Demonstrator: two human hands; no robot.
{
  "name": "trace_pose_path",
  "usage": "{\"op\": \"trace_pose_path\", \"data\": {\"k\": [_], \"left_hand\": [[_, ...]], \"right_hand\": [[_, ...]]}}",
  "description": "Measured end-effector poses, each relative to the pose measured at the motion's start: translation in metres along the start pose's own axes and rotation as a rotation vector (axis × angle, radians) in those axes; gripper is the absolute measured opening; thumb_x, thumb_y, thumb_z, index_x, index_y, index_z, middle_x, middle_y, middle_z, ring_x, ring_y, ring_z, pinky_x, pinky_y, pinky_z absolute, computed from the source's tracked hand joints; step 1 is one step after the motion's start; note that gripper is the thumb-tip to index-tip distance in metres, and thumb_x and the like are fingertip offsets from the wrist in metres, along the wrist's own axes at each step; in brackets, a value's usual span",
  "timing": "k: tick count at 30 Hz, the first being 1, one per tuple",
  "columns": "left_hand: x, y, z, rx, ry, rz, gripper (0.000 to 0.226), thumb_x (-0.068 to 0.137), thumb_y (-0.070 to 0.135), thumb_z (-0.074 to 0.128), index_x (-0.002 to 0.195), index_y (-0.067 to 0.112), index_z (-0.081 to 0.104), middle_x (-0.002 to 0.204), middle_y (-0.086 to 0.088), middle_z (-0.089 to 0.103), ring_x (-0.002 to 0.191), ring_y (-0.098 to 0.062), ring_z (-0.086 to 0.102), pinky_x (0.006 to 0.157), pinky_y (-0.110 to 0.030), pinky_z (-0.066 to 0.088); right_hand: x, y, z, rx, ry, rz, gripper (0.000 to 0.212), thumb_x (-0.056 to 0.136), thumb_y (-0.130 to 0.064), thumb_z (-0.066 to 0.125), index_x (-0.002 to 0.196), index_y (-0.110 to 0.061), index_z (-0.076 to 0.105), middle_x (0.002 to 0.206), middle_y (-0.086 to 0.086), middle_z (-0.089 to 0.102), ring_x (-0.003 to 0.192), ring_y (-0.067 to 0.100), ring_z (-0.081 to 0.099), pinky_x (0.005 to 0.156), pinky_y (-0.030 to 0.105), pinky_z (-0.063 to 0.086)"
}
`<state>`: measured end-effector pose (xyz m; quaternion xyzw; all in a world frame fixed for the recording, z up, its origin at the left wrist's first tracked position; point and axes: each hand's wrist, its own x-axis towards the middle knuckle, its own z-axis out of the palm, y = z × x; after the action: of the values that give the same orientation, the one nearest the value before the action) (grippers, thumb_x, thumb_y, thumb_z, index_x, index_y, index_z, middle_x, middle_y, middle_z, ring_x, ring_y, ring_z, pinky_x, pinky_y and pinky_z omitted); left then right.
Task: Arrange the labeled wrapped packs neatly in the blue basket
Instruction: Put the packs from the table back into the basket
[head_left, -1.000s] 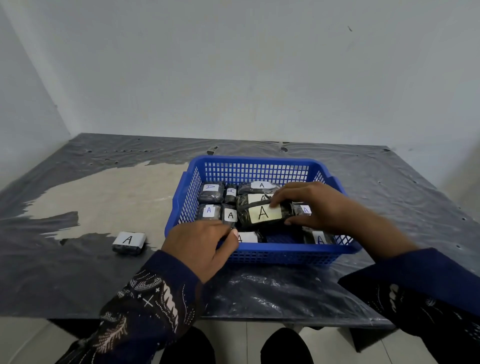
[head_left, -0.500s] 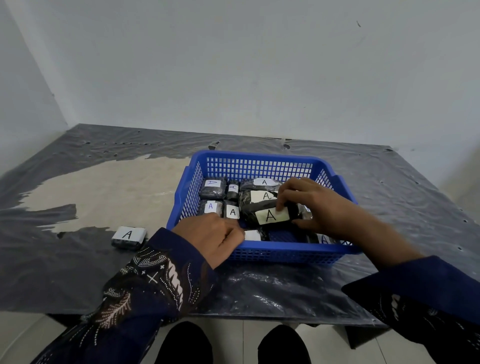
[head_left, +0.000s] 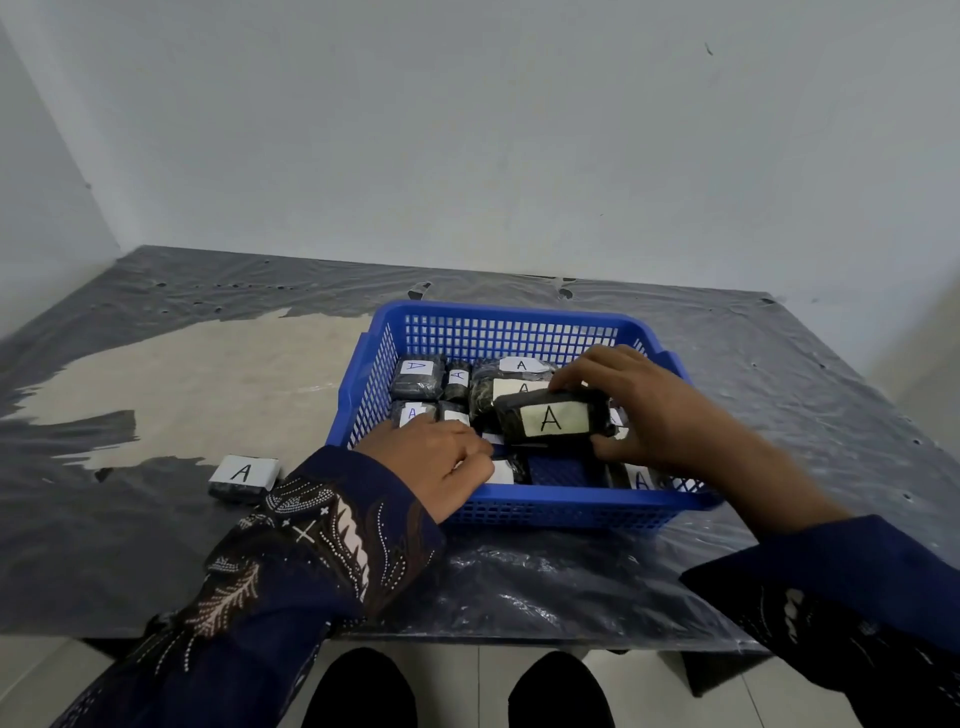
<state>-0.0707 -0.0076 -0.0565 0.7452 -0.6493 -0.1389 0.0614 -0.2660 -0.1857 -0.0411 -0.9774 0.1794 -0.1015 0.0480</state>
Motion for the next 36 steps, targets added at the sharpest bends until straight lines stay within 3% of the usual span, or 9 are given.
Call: {"op": "trace_pose_path", "data": {"k": [2, 8, 14, 19, 21, 24, 30, 32, 36], "left_hand": [[0.001, 0.006, 0.000, 0.016, -0.024, 0.006, 0.068, 0.082, 0.049, 0.008, 0.136, 0.040, 0.048, 0.146, 0.022, 0.041, 0.132, -0.014, 0.039, 0.111, -0.049, 0.027], [0.004, 0.006, 0.005, 0.030, -0.011, 0.015, 0.065, 0.083, 0.048, 0.008, 0.122, 0.039, 0.059, 0.135, 0.026, 0.051, 0.121, -0.011, 0.045, 0.103, -0.041, 0.032], [0.004, 0.008, 0.001, 0.013, -0.053, 0.006, 0.067, 0.081, 0.050, 0.008, 0.126, 0.041, 0.057, 0.138, 0.026, 0.048, 0.124, -0.012, 0.043, 0.104, -0.041, 0.029], [0.005, 0.003, 0.007, 0.001, 0.029, 0.035, 0.081, 0.073, 0.057, -0.001, 0.120, 0.039, 0.062, 0.129, 0.023, 0.058, 0.115, -0.011, 0.050, 0.099, -0.041, 0.041], [0.006, 0.001, 0.009, -0.028, 0.085, 0.042, 0.077, 0.074, 0.056, 0.003, 0.112, 0.035, 0.067, 0.118, 0.019, 0.065, 0.105, -0.010, 0.057, 0.091, -0.037, 0.049], [0.005, 0.000, 0.012, -0.074, 0.148, 0.028, 0.072, 0.075, 0.056, 0.010, 0.109, 0.034, 0.070, 0.112, 0.018, 0.069, 0.097, -0.007, 0.063, 0.083, -0.032, 0.054], [0.003, 0.002, 0.011, -0.077, 0.138, 0.034, 0.076, 0.074, 0.059, 0.006, 0.111, 0.038, 0.069, 0.124, 0.021, 0.057, 0.102, -0.003, 0.057, 0.087, -0.029, 0.051], [0.002, 0.002, 0.010, -0.067, 0.124, 0.031, 0.079, 0.072, 0.060, 0.005, 0.113, 0.039, 0.068, 0.123, 0.018, 0.056, 0.099, -0.004, 0.056, 0.084, -0.028, 0.050], [0.002, 0.002, 0.011, -0.069, 0.130, 0.037, 0.078, 0.072, 0.059, 0.004, 0.113, 0.040, 0.068, 0.117, 0.017, 0.057, 0.093, -0.004, 0.055, 0.080, -0.026, 0.050]], "right_hand": [[-0.004, 0.003, -0.002, 0.034, 0.001, 0.017, 0.062, 0.073, -0.022, 0.076, 0.129, -0.034, 0.053, 0.124, -0.013, 0.053, 0.114, 0.011, 0.047, 0.097, 0.034, 0.049], [-0.006, 0.005, -0.004, 0.110, -0.086, 0.095, 0.059, 0.073, -0.022, 0.080, 0.127, -0.033, 0.058, 0.123, -0.014, 0.057, 0.111, 0.008, 0.053, 0.095, 0.024, 0.046], [0.002, 0.006, -0.001, 0.115, -0.059, 0.109, 0.058, 0.075, -0.018, 0.081, 0.128, -0.030, 0.061, 0.119, -0.012, 0.058, 0.096, 0.003, 0.053, 0.078, 0.005, 0.037], [0.004, 0.009, -0.008, 0.251, -0.141, 0.157, 0.056, 0.076, -0.019, 0.082, 0.128, -0.032, 0.064, 0.124, -0.015, 0.062, 0.106, 0.004, 0.059, 0.091, 0.016, 0.045], [0.006, 0.008, -0.011, 0.306, -0.236, 0.183, 0.053, 0.080, -0.024, 0.080, 0.129, -0.035, 0.063, 0.128, -0.016, 0.061, 0.111, 0.004, 0.058, 0.093, 0.015, 0.044], [0.010, 0.009, -0.011, 0.330, -0.297, 0.187, 0.049, 0.085, -0.026, 0.076, 0.131, -0.036, 0.062, 0.127, -0.015, 0.064, 0.113, 0.003, 0.060, 0.103, 0.025, 0.046], [0.018, 0.002, -0.006, 0.199, -0.264, 0.156, 0.050, 0.086, -0.026, 0.076, 0.133, -0.033, 0.061, 0.132, -0.013, 0.064, 0.118, 0.005, 0.060, 0.108, 0.032, 0.047], [0.019, -0.001, -0.002, 0.123, -0.251, 0.154, 0.050, 0.086, -0.028, 0.075, 0.132, -0.037, 0.060, 0.134, -0.013, 0.060, 0.120, 0.008, 0.057, 0.107, 0.036, 0.048], [0.017, -0.012, 0.005, 0.009, -0.208, 0.153, 0.051, 0.087, -0.029, 0.074, 0.134, -0.039, 0.057, 0.136, -0.009, 0.051, 0.119, 0.013, 0.055, 0.102, 0.033, 0.049]]}}
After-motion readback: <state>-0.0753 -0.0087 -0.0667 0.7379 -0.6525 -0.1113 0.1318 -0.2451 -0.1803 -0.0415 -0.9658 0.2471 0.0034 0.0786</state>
